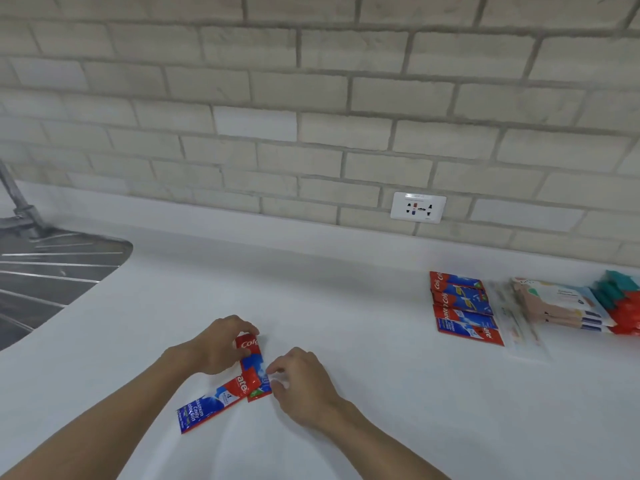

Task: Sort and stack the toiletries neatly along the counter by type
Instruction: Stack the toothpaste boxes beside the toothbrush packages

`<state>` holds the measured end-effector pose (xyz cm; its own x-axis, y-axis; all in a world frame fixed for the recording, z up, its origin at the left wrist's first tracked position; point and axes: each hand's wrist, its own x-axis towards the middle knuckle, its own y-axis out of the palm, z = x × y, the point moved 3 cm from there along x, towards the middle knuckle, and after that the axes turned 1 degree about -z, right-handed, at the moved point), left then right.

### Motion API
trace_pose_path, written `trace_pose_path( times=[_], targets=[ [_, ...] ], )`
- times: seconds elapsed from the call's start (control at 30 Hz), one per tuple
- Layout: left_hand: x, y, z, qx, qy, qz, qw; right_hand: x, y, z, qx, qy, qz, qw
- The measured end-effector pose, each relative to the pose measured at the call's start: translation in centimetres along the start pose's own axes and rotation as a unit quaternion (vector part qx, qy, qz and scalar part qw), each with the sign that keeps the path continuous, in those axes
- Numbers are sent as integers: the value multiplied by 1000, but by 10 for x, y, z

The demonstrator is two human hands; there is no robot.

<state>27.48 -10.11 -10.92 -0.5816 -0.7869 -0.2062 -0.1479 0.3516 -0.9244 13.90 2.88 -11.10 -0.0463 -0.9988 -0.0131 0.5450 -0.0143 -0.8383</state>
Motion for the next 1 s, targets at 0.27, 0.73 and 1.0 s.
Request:
trace_pose_path(
  times=[0.27,0.73,1.0],
  targets=[
    [13,12,6,-17,-51,43,998,-3,15,-3,-96,-16,6,995],
    [35,4,-19,-222,-61,-9,973,-5,3,-20,-107,30,-25,993],
    [45,-10,-50,-300,-4,-6,954,-7,-7,-43,8,76,-84,994]
  ],
)
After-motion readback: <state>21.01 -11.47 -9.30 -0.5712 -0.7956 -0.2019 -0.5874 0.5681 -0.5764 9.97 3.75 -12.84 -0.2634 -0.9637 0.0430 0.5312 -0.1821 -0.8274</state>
